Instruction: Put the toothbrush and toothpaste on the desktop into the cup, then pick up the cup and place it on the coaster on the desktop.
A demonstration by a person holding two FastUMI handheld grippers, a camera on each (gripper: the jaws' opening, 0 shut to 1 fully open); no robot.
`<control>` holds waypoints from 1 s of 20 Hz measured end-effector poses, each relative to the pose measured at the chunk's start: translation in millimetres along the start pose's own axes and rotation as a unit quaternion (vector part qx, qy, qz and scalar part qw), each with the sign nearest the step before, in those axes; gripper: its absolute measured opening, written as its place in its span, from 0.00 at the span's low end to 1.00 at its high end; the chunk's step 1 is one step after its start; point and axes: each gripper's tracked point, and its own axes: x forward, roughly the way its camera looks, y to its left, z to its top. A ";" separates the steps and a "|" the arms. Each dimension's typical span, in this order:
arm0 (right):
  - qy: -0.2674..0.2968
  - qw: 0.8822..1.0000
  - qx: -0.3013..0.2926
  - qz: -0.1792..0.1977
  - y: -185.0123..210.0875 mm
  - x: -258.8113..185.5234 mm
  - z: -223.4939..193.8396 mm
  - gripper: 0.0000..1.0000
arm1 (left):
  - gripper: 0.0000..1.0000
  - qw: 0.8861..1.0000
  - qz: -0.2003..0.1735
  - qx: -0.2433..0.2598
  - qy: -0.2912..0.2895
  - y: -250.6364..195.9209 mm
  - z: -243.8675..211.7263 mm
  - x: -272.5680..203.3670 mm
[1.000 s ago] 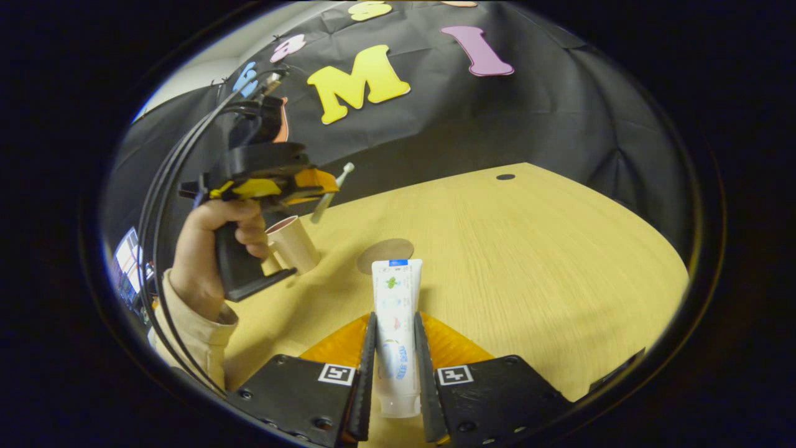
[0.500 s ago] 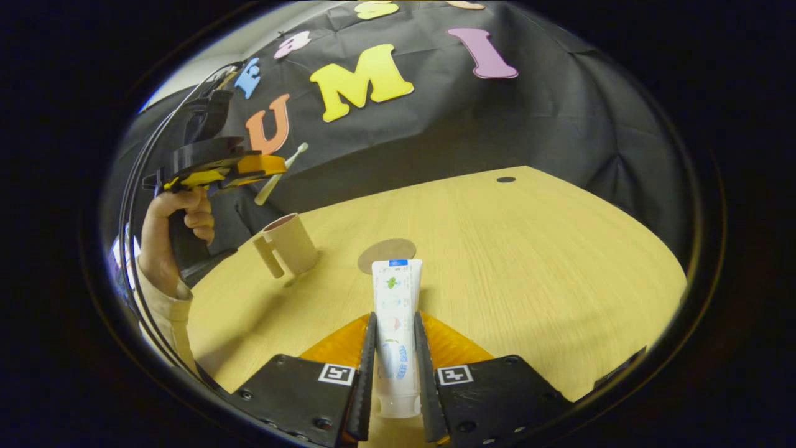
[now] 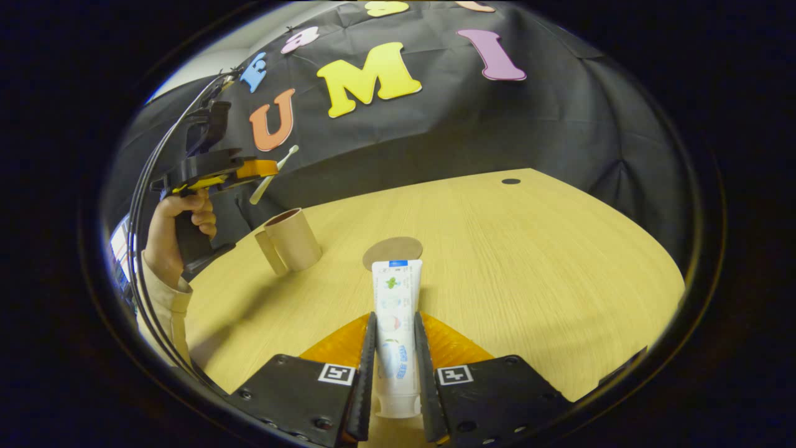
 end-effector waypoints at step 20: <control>0.000 1.000 0.009 0.004 1.2 -0.3 1.2 0.34 | 0.10 1.000 -0.001 -0.012 0.002 4.9 -8.5 6.2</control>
